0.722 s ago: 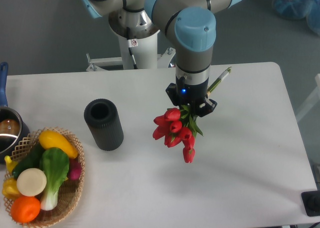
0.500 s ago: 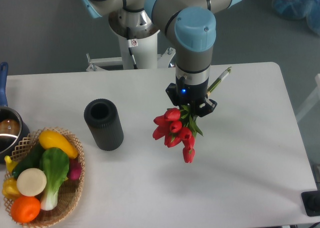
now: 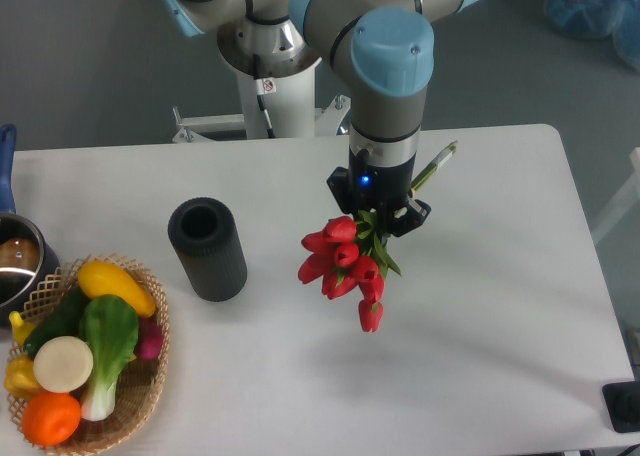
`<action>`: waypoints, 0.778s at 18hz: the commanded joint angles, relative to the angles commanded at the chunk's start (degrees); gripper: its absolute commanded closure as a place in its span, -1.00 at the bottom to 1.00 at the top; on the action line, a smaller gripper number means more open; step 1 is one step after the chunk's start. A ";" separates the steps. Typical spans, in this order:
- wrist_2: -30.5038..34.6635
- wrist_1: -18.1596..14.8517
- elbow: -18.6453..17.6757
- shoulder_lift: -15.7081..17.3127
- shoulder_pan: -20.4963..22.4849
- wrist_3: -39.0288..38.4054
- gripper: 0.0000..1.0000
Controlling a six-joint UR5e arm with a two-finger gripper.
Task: Insert the flowers into the vase
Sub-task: 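Carry the tulip bunch toward the black vase and raise it above the opening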
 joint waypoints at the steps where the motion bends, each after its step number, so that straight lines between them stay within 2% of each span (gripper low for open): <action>1: -2.55 1.32 0.00 0.27 0.09 -1.66 1.00; 5: -9.76 9.48 -0.18 0.36 -0.44 -9.13 1.00; 8: -20.46 13.62 -0.18 0.27 -0.53 -14.75 1.00; 11: -30.33 14.95 -0.79 -0.08 -0.53 -16.00 1.00; 14: -31.58 15.04 -1.23 0.18 -0.70 -16.09 1.00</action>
